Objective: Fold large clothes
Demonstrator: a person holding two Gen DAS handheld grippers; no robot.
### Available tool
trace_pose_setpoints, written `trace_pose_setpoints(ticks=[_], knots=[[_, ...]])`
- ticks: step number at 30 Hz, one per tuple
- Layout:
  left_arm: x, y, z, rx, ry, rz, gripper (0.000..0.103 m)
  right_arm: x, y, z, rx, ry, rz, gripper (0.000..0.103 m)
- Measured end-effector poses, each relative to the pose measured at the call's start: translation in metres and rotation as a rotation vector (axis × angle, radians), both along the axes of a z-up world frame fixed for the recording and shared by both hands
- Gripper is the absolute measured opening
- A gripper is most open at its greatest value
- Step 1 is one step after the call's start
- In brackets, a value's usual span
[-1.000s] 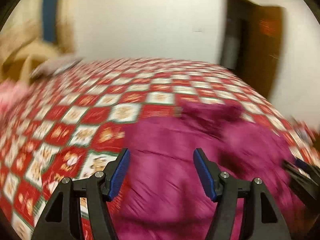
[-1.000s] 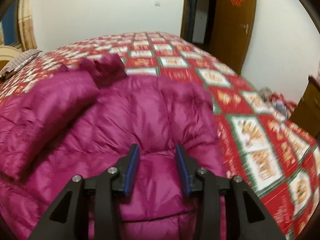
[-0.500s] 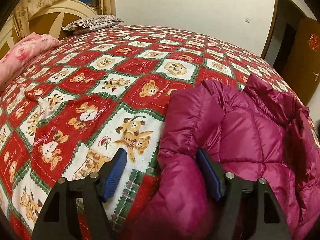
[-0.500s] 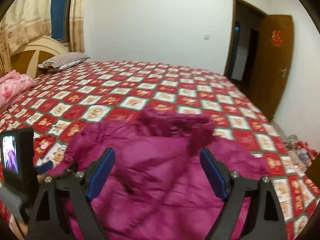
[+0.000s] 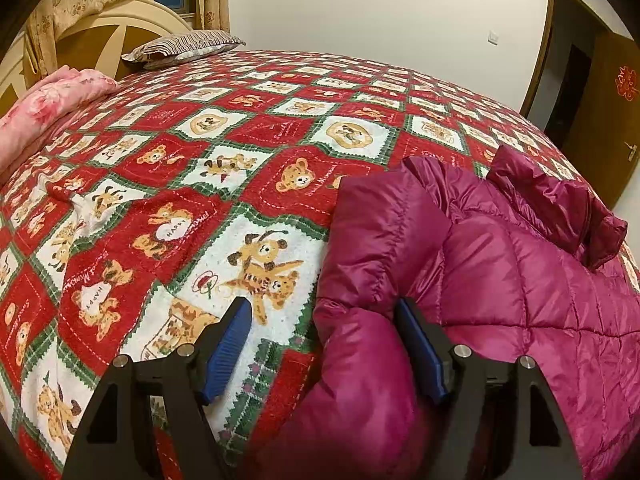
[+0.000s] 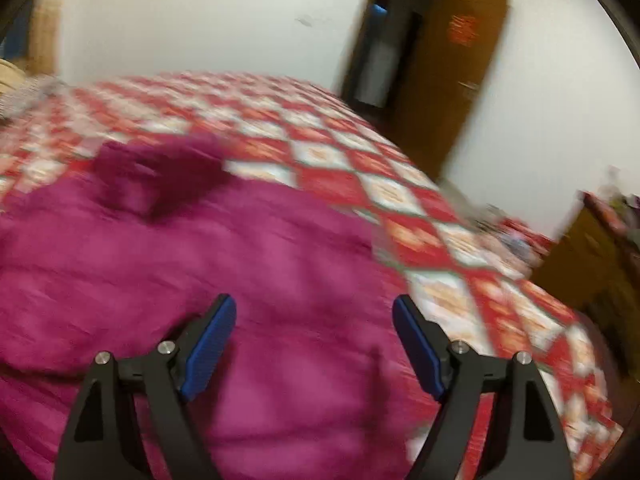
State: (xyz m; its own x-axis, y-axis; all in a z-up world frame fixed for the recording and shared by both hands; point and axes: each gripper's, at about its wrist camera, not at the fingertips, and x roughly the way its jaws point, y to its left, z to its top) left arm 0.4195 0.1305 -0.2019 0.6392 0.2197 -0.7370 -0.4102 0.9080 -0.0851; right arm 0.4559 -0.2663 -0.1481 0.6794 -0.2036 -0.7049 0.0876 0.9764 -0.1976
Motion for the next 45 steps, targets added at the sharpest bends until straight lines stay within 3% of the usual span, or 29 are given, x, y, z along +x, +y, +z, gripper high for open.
trace_pose_setpoints(ticks=[1,2,6,7,10,11,14,17,22,25,27,29,30,35,45], knots=[[-0.001,0.000,0.000,-0.001,-0.001,-0.001,0.075,-0.003,-0.007,0.004,0.034,-0.007,-0.011,0.068],[-0.001,0.001,0.000,-0.005,-0.003,-0.002,0.076,-0.008,-0.011,0.014,0.102,-0.033,-0.010,0.065],[-0.002,0.003,0.000,-0.018,-0.012,-0.002,0.076,-0.007,0.025,0.043,0.217,-0.113,0.115,0.062],[-0.002,0.003,0.000,-0.018,-0.013,-0.002,0.076,-0.003,0.037,0.044,0.223,-0.107,0.153,0.056],[-0.003,0.003,0.000,-0.019,-0.012,-0.002,0.076,0.009,0.082,0.032,0.204,-0.052,0.283,0.021],[-0.002,0.003,0.000,-0.018,-0.011,-0.002,0.076,0.011,0.094,0.021,0.195,-0.022,0.309,0.019],[-0.002,0.002,0.000,-0.018,-0.012,-0.004,0.078,0.016,0.107,-0.012,0.155,0.045,0.304,0.019],[-0.002,0.002,0.000,-0.018,-0.011,-0.011,0.080,0.013,0.106,-0.034,0.161,0.052,0.302,0.018],[-0.001,0.001,0.000,-0.017,-0.009,-0.012,0.081,0.013,0.100,-0.037,0.206,0.055,0.297,0.018],[0.000,0.000,0.000,-0.014,-0.008,-0.012,0.081,0.010,0.101,-0.029,0.185,0.040,0.295,0.020],[0.000,0.000,0.000,-0.013,-0.008,-0.011,0.081,0.002,0.099,-0.018,0.177,0.016,0.276,0.029],[-0.001,0.001,0.000,-0.015,-0.008,-0.012,0.081,-0.004,0.096,-0.007,0.161,-0.028,0.232,0.056],[-0.001,0.000,0.000,-0.016,-0.009,-0.012,0.081,-0.009,0.095,0.001,0.141,-0.058,0.202,0.060],[0.000,0.000,0.000,-0.016,-0.009,-0.012,0.081,-0.021,0.089,0.031,0.100,-0.130,0.142,0.061],[-0.001,0.001,-0.001,-0.015,-0.008,-0.011,0.081,-0.016,0.090,0.044,0.177,-0.113,0.167,0.061]])
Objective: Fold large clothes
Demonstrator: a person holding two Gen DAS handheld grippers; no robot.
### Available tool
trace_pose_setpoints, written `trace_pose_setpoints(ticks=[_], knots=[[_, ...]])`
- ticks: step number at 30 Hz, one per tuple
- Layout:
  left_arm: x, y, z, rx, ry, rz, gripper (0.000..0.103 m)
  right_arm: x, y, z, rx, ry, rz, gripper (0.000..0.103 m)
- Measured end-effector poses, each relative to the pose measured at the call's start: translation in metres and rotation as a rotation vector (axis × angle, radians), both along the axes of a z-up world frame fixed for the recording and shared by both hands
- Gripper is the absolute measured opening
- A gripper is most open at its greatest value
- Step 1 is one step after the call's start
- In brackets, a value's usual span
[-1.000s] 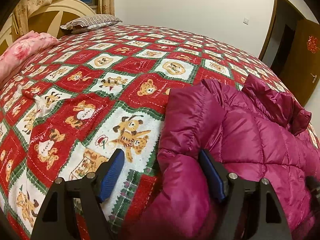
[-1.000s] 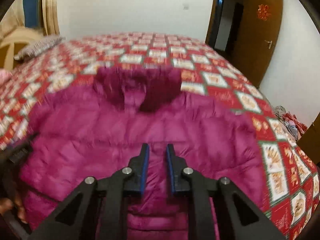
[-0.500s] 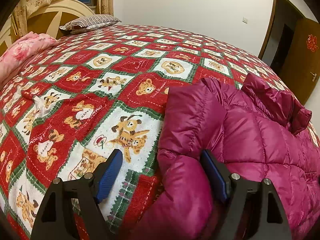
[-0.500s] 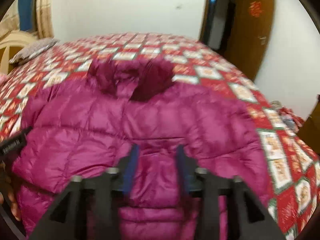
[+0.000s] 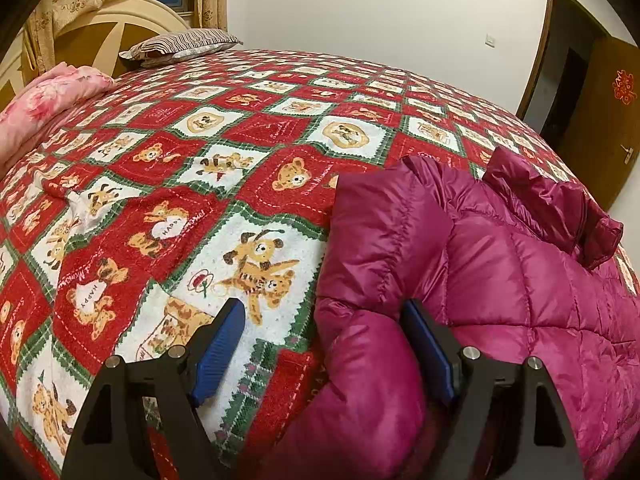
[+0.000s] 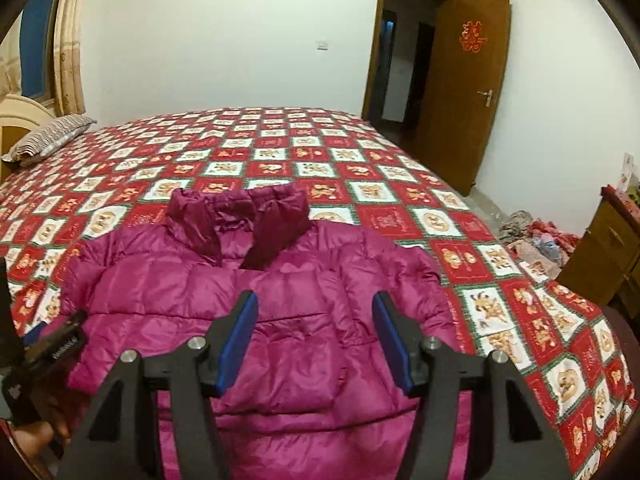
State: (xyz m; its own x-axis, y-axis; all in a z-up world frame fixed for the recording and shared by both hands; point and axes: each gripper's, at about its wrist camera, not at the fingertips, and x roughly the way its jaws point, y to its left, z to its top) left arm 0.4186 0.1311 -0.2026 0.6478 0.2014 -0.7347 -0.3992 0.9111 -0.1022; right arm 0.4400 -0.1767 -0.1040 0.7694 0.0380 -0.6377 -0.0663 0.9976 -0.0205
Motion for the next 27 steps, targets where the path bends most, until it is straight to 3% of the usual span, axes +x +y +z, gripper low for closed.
trace_pose_setpoints(ticks=[4,6,8,11,15,27], knots=[[0.000,0.000,0.000,0.000,0.000,0.000,0.081,0.009,0.003,-0.008,0.032,0.024,0.029,0.061],[0.000,0.000,0.000,0.000,0.000,0.001,0.081,0.015,0.004,-0.018,0.045,0.047,0.048,0.055],[0.000,0.000,0.000,0.000,0.000,0.001,0.081,0.022,0.005,-0.029,0.065,0.078,0.064,0.041],[0.000,0.000,0.000,0.000,0.000,0.001,0.081,0.030,0.005,-0.050,0.090,0.125,0.067,0.037],[0.000,0.000,-0.001,-0.002,-0.001,0.000,0.082,0.035,0.004,-0.072,0.096,0.156,0.069,0.036],[0.000,-0.001,-0.001,0.000,0.000,0.001,0.082,0.035,0.003,-0.078,0.101,0.139,0.069,0.036]])
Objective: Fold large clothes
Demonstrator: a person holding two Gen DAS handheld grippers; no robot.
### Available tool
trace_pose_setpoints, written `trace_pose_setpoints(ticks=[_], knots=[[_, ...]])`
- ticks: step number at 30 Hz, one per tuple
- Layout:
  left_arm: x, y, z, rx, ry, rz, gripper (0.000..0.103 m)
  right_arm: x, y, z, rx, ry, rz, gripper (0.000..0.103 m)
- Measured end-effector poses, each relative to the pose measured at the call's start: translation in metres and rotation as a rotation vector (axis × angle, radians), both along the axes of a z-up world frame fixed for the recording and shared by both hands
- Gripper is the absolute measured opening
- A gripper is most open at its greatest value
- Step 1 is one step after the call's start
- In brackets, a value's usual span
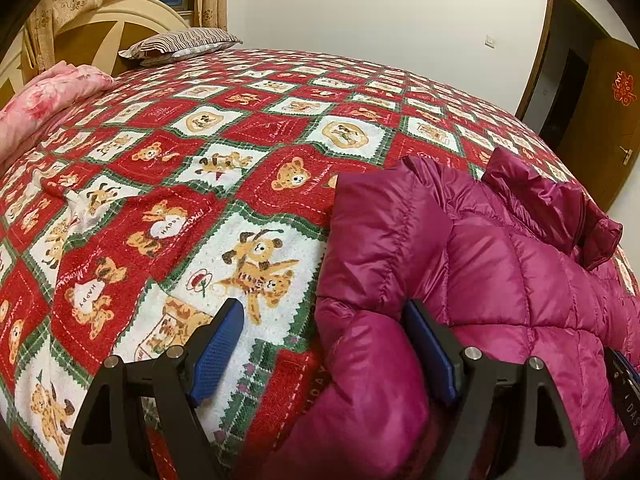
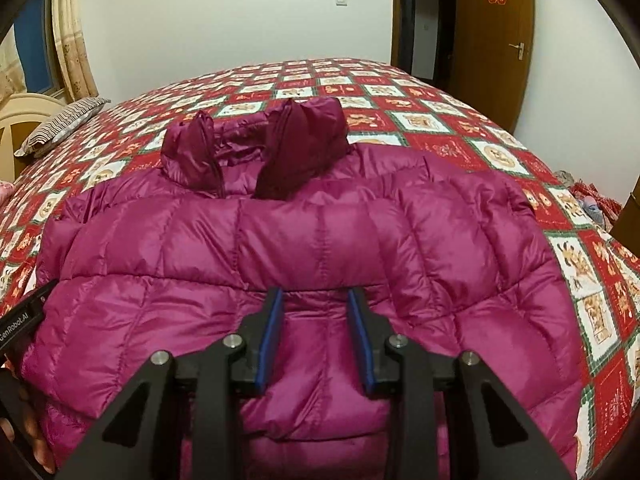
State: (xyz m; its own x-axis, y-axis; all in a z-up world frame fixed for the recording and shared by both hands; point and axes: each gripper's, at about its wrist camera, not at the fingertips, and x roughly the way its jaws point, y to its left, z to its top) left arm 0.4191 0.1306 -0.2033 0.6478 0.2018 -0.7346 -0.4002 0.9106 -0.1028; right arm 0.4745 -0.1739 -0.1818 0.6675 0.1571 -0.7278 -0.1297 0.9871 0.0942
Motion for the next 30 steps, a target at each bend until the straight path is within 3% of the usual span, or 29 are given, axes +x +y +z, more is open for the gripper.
trace_pose_setpoints(ticks=[13,18,20,21,26,30], knots=[[-0.001,0.000,0.004,-0.007,0.001,-0.015,0.083,0.003,-0.003,0.002,0.032,0.023,0.017,0.037],[-0.012,-0.017,0.040,0.113,-0.054,-0.143,0.083,0.014,-0.026,0.028,0.071,0.019,0.018,0.041],[-0.012,-0.020,0.057,0.149,-0.091,-0.196,0.083,0.030,-0.041,0.046,0.111,0.005,-0.017,0.056],[-0.009,-0.020,0.066,0.156,-0.103,-0.221,0.083,0.040,-0.045,0.053,0.127,0.001,-0.031,0.059],[0.024,-0.014,0.095,0.116,-0.115,-0.277,0.083,0.092,-0.032,0.079,0.181,0.013,-0.031,0.063],[0.054,-0.022,0.105,0.118,-0.106,-0.312,0.083,0.136,-0.003,0.068,0.152,0.108,-0.015,0.065]])
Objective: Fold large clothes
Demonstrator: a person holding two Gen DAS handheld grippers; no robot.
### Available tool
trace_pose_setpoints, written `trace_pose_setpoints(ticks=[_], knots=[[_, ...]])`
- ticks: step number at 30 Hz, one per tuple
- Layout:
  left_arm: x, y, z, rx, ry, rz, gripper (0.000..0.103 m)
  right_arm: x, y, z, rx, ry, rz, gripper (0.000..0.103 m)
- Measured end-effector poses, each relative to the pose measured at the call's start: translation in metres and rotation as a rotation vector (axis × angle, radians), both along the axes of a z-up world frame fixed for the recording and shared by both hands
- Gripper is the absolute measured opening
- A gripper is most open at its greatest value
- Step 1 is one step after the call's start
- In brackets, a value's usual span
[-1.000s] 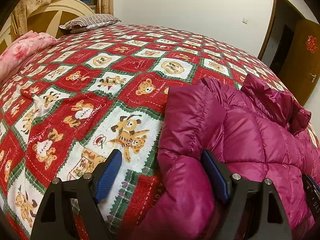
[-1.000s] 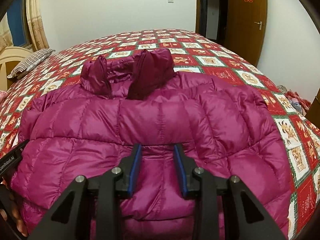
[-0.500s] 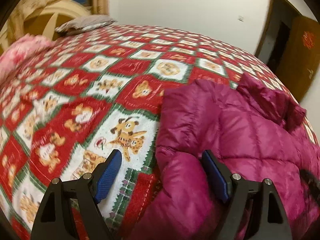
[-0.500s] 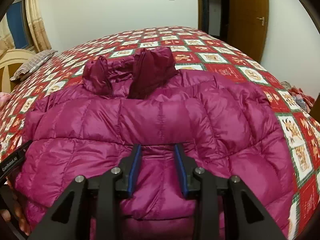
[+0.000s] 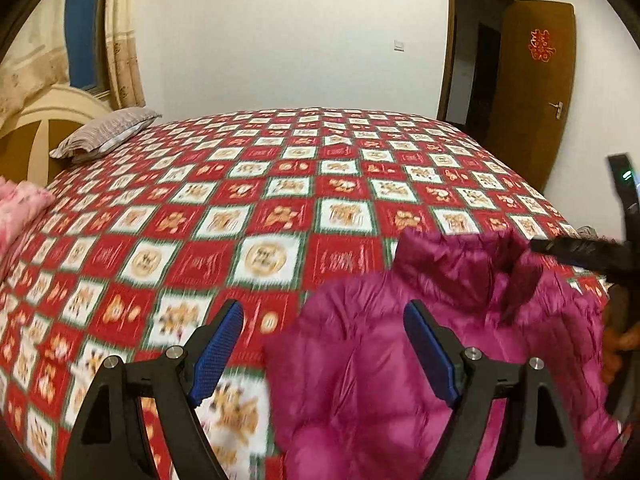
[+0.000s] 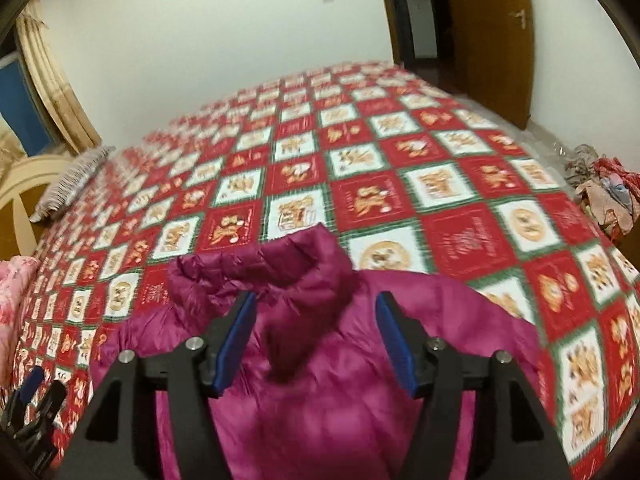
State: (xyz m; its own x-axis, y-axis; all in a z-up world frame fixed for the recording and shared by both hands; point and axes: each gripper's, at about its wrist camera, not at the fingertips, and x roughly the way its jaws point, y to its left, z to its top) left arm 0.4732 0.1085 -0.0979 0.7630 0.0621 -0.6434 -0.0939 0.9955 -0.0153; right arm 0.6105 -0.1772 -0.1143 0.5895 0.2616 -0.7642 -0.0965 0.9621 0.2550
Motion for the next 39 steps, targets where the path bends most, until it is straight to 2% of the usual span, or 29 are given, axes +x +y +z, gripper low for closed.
trace_pose_setpoints(ticks=[3,4,5,6,9,12,13,16,19,21,23,24,25,26,27,31,33,34,36,39], knots=[[0.021,-0.007,0.002,-0.039,0.028,-0.029,0.083,0.013,0.010,-0.018,-0.058,0.041,0.004,0.065],[0.028,-0.010,0.002,-0.059,0.042,-0.041,0.083,0.014,0.010,-0.025,-0.062,0.054,0.022,0.054],[0.034,-0.012,0.001,-0.076,0.050,-0.051,0.083,0.011,0.007,-0.029,-0.065,0.061,0.034,0.027],[0.040,-0.015,0.000,-0.088,0.058,-0.059,0.083,0.006,0.004,-0.037,-0.081,0.073,0.044,0.017],[0.054,-0.020,-0.004,-0.118,0.087,-0.055,0.083,-0.007,-0.016,-0.051,-0.103,0.074,0.020,0.012],[0.070,-0.029,-0.006,-0.164,0.117,-0.061,0.083,-0.017,-0.040,-0.072,-0.058,0.097,-0.016,0.009],[0.076,-0.034,-0.005,-0.179,0.126,-0.063,0.083,-0.019,-0.043,-0.076,-0.056,0.090,-0.020,0.004],[0.093,-0.047,-0.006,-0.201,0.153,-0.068,0.083,-0.030,-0.044,-0.080,-0.066,0.025,-0.010,0.002],[0.113,-0.063,-0.018,-0.210,0.212,-0.057,0.083,-0.038,-0.042,-0.082,-0.076,-0.029,-0.016,0.002],[0.123,-0.071,-0.034,-0.217,0.253,-0.039,0.083,-0.039,-0.046,-0.083,-0.053,-0.035,-0.018,0.002],[0.128,-0.077,-0.048,-0.182,0.291,-0.006,0.080,-0.039,-0.050,-0.084,-0.023,-0.035,-0.019,0.002],[0.127,-0.079,-0.055,-0.151,0.311,0.007,0.060,-0.037,-0.050,-0.084,-0.014,-0.035,-0.019,0.002],[0.124,-0.080,-0.058,-0.129,0.327,0.012,0.033,-0.036,-0.050,-0.085,-0.005,-0.034,-0.020,0.002],[0.119,-0.080,-0.062,-0.099,0.349,0.023,0.024,-0.036,-0.051,-0.085,0.005,-0.034,-0.021,0.002],[0.113,-0.078,-0.065,-0.084,0.356,0.031,0.021,-0.036,-0.051,-0.086,0.012,-0.034,-0.021,0.002],[0.084,-0.064,-0.077,-0.086,0.308,0.077,0.015,-0.035,-0.053,-0.087,0.033,-0.033,-0.023,0.002],[0.072,-0.052,-0.092,-0.152,0.270,0.107,0.016,-0.035,-0.052,-0.087,0.033,-0.033,-0.023,0.002],[0.064,-0.048,-0.100,-0.185,0.214,0.114,0.017,-0.035,-0.052,-0.088,0.034,-0.033,-0.023,0.002],[0.056,-0.050,-0.103,-0.178,0.142,0.124,0.018,-0.035,-0.052,-0.088,0.032,-0.031,-0.023,0.002],[0.056,-0.050,-0.103,-0.180,0.131,0.137,0.018,-0.035,-0.052,-0.085,0.028,-0.020,-0.015,0.004]])
